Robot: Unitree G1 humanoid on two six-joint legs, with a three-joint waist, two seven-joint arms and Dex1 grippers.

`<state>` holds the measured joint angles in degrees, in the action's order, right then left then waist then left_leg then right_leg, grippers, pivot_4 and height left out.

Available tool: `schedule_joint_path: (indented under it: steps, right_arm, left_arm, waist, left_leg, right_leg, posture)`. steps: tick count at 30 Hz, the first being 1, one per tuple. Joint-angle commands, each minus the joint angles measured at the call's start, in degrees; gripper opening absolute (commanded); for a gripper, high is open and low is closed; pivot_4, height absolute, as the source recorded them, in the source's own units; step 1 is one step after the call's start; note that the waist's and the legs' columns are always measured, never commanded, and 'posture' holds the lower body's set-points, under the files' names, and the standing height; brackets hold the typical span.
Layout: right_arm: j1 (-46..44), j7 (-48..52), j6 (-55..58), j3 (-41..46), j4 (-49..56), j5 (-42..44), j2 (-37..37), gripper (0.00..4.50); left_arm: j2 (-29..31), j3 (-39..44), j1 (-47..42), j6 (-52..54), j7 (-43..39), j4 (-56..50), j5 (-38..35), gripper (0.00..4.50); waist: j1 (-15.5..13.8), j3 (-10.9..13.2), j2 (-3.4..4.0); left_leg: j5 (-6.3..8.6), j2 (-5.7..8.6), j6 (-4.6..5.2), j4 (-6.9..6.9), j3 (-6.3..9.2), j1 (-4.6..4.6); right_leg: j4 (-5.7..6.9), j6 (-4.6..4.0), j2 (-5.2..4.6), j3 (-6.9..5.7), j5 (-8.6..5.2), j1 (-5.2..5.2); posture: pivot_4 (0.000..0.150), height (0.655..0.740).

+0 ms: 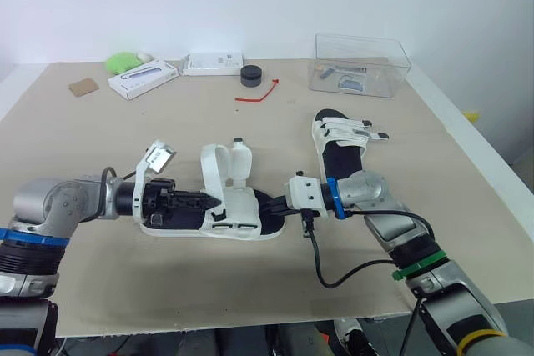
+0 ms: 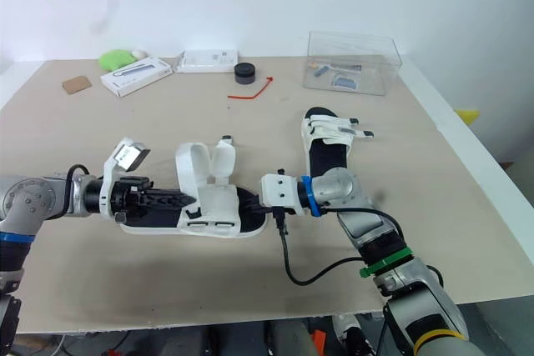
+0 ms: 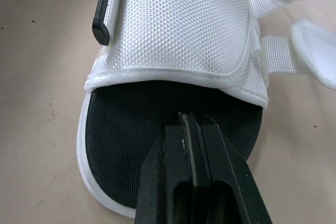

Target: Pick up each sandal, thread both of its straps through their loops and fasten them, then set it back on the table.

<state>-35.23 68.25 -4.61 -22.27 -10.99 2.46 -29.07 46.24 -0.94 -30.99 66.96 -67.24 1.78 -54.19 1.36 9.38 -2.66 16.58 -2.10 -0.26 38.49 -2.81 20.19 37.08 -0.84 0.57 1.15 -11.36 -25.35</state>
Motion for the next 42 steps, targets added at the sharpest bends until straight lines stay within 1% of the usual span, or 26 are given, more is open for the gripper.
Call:
schedule_joint_path:
  steps: [1,5,12,19,29,32,36,42]
  right_arm:
    - [0.74,-0.30,0.95,-0.21,-0.87,-2.18,-1.15,0.00]
    - [0.45,-0.36,0.76,-0.24,-1.31,-2.33,-1.08,0.00]
    - [0.49,-0.37,0.70,-0.56,-1.43,-2.45,-0.68,0.00]
    - [0.28,-0.35,0.68,-0.70,-1.66,-2.54,-0.25,0.00]
    - [0.36,-0.44,0.77,-0.66,-1.76,-2.68,-0.37,0.00]
    - [0.45,-0.50,0.87,-0.63,-1.67,-2.63,-0.45,0.00]
    - [0.67,-0.56,0.78,-0.59,-1.63,-2.70,-0.67,0.00]
    - [0.59,-0.53,0.73,-0.73,-1.66,-2.72,-0.64,0.00]
  left_arm:
    - [0.76,-0.61,-0.23,-0.76,-2.64,-1.81,0.84,0.06]
    - [1.71,-2.09,1.21,-0.99,-4.16,-3.54,2.04,0.06]
    - [1.82,-2.09,1.78,-1.13,-4.62,-3.73,3.39,0.06]
    - [0.54,-3.32,1.72,-3.86,-4.32,-3.03,6.31,0.06]
    - [-1.88,-4.48,-1.18,-5.71,-5.50,-2.29,8.50,0.06]
    - [-1.62,-4.91,-1.52,-5.40,-6.63,-2.75,8.65,0.06]
    - [0.59,-8.01,0.27,-7.45,-8.81,-4.31,11.68,0.06]
    - [0.79,-8.50,1.46,-7.95,-9.06,-4.38,12.48,0.06]
  waist:
    - [0.00,0.00,0.00]
    - [0.01,0.00,0.00]
    - [0.00,0.00,0.00]
    - [0.01,0.00,0.00]
    - [0.00,-0.01,-0.01]
    - [0.01,-0.01,-0.01]
    - [0.01,-0.01,-0.01]
    - [0.01,-0.01,-0.01]
  left_leg:
    - [0.00,0.00,0.00,0.00,0.00,-0.01]
    - [0.00,0.00,0.00,0.00,0.00,0.00]
    - [0.00,0.00,0.00,0.00,0.01,-0.01]
    - [0.00,0.00,0.00,0.00,0.00,-0.02]
    - [0.00,0.00,0.00,0.02,-0.02,-0.02]
    - [0.00,0.01,0.00,0.02,-0.01,-0.02]
    - [0.00,0.01,0.01,0.02,-0.01,-0.02]
    - [0.00,0.00,0.01,0.02,-0.01,-0.03]
  right_leg:
    - [0.00,0.00,0.00,0.01,0.00,0.00]
    - [0.00,0.01,0.00,0.01,-0.01,0.00]
    - [0.00,0.01,0.00,0.00,0.00,0.01]
    - [0.00,0.01,0.01,0.00,0.00,0.01]
    - [0.01,0.02,0.01,0.00,0.01,0.02]
    - [0.01,0.03,0.01,0.01,0.02,0.02]
    - [0.01,0.03,0.01,0.02,0.01,0.02]
    - [0.01,0.03,0.02,0.02,0.01,0.02]
  posture:
    - [0.150,0.7400]
    - [0.150,0.7400]
    - [0.150,0.7400]
    - [0.150,0.7400]
    - [0.150,0.7400]
    - [0.150,0.7400]
    - [0.150,0.7400]
    - [0.150,0.7400]
